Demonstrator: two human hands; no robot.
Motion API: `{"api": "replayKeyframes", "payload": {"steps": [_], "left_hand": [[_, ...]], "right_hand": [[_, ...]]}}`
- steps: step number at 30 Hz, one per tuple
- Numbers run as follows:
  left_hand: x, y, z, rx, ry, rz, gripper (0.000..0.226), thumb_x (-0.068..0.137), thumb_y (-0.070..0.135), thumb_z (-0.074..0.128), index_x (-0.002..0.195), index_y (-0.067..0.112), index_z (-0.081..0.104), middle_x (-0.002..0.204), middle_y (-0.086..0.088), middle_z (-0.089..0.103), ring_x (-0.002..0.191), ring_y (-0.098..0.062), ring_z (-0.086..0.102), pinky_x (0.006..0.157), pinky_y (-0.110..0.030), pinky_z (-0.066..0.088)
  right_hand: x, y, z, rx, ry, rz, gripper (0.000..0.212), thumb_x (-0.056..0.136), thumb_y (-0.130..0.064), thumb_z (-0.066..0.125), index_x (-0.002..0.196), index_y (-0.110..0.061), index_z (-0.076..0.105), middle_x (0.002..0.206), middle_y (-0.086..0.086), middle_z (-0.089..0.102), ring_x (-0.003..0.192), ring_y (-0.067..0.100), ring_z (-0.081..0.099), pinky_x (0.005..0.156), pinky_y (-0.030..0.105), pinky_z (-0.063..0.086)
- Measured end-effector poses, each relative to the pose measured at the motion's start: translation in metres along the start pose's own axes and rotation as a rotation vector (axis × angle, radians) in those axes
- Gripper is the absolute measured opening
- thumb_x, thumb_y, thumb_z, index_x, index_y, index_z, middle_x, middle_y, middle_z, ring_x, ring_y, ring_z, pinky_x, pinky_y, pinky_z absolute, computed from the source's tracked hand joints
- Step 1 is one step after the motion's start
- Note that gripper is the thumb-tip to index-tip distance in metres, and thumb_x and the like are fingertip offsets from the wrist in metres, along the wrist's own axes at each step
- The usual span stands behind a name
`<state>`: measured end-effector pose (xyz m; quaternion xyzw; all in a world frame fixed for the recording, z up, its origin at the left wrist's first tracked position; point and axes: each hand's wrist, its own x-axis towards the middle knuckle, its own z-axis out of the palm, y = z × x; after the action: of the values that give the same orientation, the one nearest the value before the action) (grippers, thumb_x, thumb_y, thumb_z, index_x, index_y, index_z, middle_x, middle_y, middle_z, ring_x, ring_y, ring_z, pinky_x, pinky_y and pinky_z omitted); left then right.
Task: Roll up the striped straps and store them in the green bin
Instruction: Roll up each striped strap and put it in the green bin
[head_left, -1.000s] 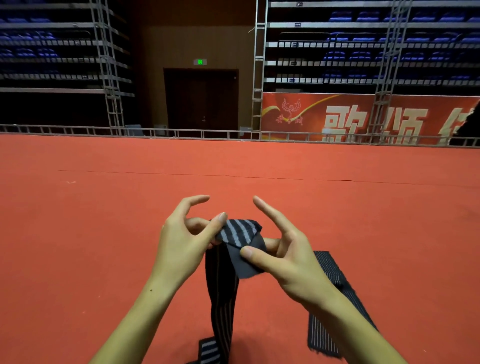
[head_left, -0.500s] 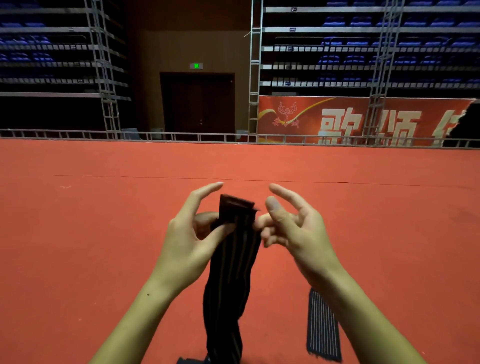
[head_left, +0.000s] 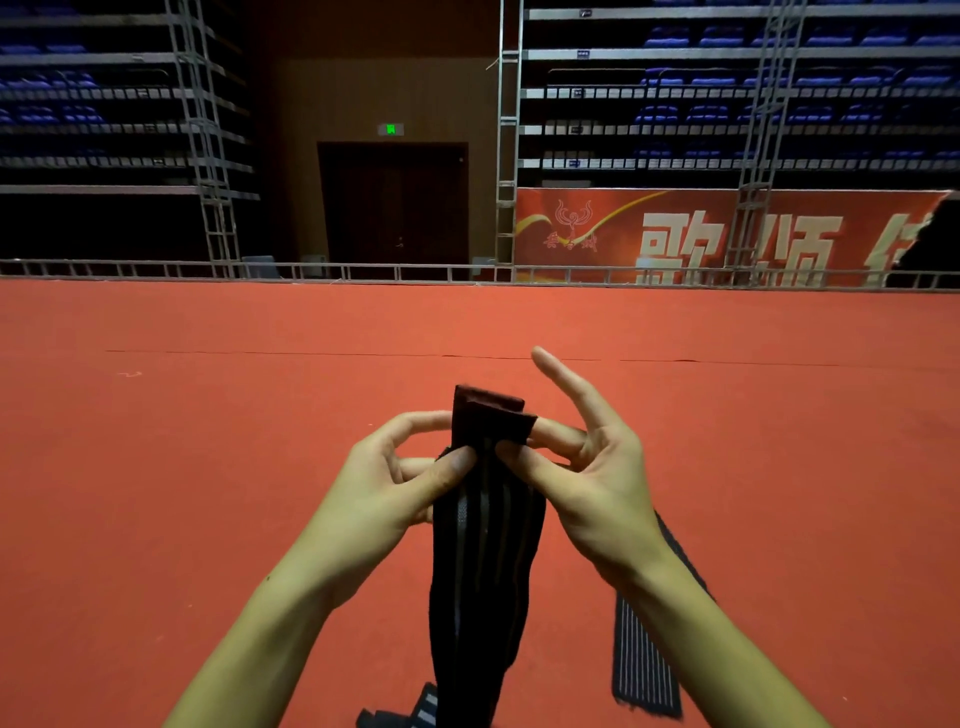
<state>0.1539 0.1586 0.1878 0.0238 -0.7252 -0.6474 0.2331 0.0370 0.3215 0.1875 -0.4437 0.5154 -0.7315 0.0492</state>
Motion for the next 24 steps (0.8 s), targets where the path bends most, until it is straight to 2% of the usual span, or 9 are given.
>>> {"api": "replayKeyframes", "payload": {"steps": [4, 7, 10, 11, 13, 15, 16, 20, 24], "left_hand": [[0.001, -0.002, -0.003, -0.031, -0.026, -0.011, 0.044, 0.1, 0.027, 0.07, 0.143, 0.024, 0.058, 0.108, -0.022, 0.081, 0.109, -0.039, 0.078, 0.092, -0.042, 0.06], [0.002, -0.003, -0.005, -0.053, -0.023, 0.01, 0.046, 0.101, 0.035, 0.07, 0.144, 0.026, 0.058, 0.114, -0.023, 0.08, 0.115, -0.042, 0.075, 0.104, -0.06, 0.056], [0.004, -0.002, -0.005, -0.113, 0.034, -0.008, 0.06, 0.09, 0.067, 0.067, 0.138, 0.032, 0.064, 0.115, -0.028, 0.078, 0.115, -0.047, 0.074, 0.108, -0.068, 0.049], [0.006, -0.001, -0.005, -0.132, 0.042, -0.025, 0.065, 0.086, 0.076, 0.063, 0.136, 0.034, 0.066, 0.115, -0.03, 0.077, 0.115, -0.049, 0.073, 0.108, -0.069, 0.049], [0.007, 0.002, -0.003, -0.136, 0.042, -0.041, 0.067, 0.082, 0.084, 0.063, 0.13, 0.038, 0.069, 0.113, -0.031, 0.076, 0.109, -0.049, 0.074, 0.1, -0.063, 0.055], [0.007, 0.005, -0.004, -0.108, 0.037, -0.04, 0.063, 0.076, 0.077, 0.071, 0.126, 0.039, 0.07, 0.103, -0.023, 0.075, 0.095, -0.038, 0.074, 0.086, -0.051, 0.054], [0.007, 0.006, -0.004, -0.092, 0.03, -0.036, 0.062, 0.075, 0.072, 0.074, 0.128, 0.039, 0.07, 0.101, -0.017, 0.075, 0.093, -0.034, 0.074, 0.084, -0.048, 0.053], [0.004, 0.008, -0.006, -0.051, -0.039, -0.026, 0.053, 0.091, 0.047, 0.085, 0.138, 0.037, 0.064, 0.105, -0.014, 0.081, 0.098, -0.031, 0.079, 0.086, -0.044, 0.061], [0.003, 0.006, -0.005, 0.038, -0.028, 0.034, 0.049, 0.089, 0.035, 0.085, 0.134, 0.037, 0.067, 0.092, -0.017, 0.082, 0.088, -0.03, 0.075, 0.081, -0.044, 0.055]], "right_hand": [[-0.001, -0.002, 0.001, 0.042, 0.005, 0.015, 0.078, 0.094, -0.001, 0.075, 0.16, -0.03, 0.044, 0.119, 0.01, 0.08, 0.118, 0.027, 0.076, 0.098, 0.038, 0.062], [0.001, -0.002, 0.002, 0.047, 0.022, 0.007, 0.083, 0.094, 0.002, 0.074, 0.163, -0.029, 0.038, 0.115, 0.011, 0.081, 0.113, 0.032, 0.077, 0.096, 0.04, 0.063], [0.004, 0.004, 0.001, 0.019, -0.004, -0.01, 0.092, 0.096, 0.001, 0.076, 0.168, -0.032, 0.027, 0.114, 0.01, 0.082, 0.101, 0.066, 0.068, 0.098, 0.07, 0.056], [0.004, 0.006, 0.001, 0.003, -0.012, -0.02, 0.095, 0.097, 0.0, 0.076, 0.169, -0.033, 0.023, 0.113, 0.009, 0.082, 0.096, 0.064, 0.068, 0.097, 0.07, 0.055], [0.004, 0.009, 0.001, -0.041, -0.016, -0.048, 0.099, 0.095, 0.01, 0.072, 0.17, -0.028, 0.019, 0.109, 0.008, 0.083, 0.097, 0.039, 0.072, 0.09, 0.049, 0.057], [0.003, 0.01, 0.002, -0.082, -0.03, -0.073, 0.102, 0.092, 0.021, 0.066, 0.17, -0.024, 0.017, 0.107, 0.007, 0.083, 0.107, 0.03, 0.074, 0.091, 0.035, 0.059], [0.003, 0.01, 0.002, -0.097, -0.041, -0.085, 0.103, 0.09, 0.021, 0.065, 0.17, -0.024, 0.017, 0.107, 0.006, 0.083, 0.111, 0.03, 0.073, 0.094, 0.034, 0.058], [0.002, 0.009, -0.002, -0.117, -0.068, -0.105, 0.105, 0.086, 0.02, 0.063, 0.17, -0.021, 0.014, 0.108, 0.007, 0.083, 0.114, 0.03, 0.072, 0.099, 0.038, 0.057], [-0.002, 0.011, -0.006, -0.107, -0.085, -0.09, 0.106, 0.089, 0.029, 0.056, 0.17, -0.024, 0.012, 0.113, 0.006, 0.082, 0.112, 0.041, 0.072, 0.099, 0.051, 0.058]]}}
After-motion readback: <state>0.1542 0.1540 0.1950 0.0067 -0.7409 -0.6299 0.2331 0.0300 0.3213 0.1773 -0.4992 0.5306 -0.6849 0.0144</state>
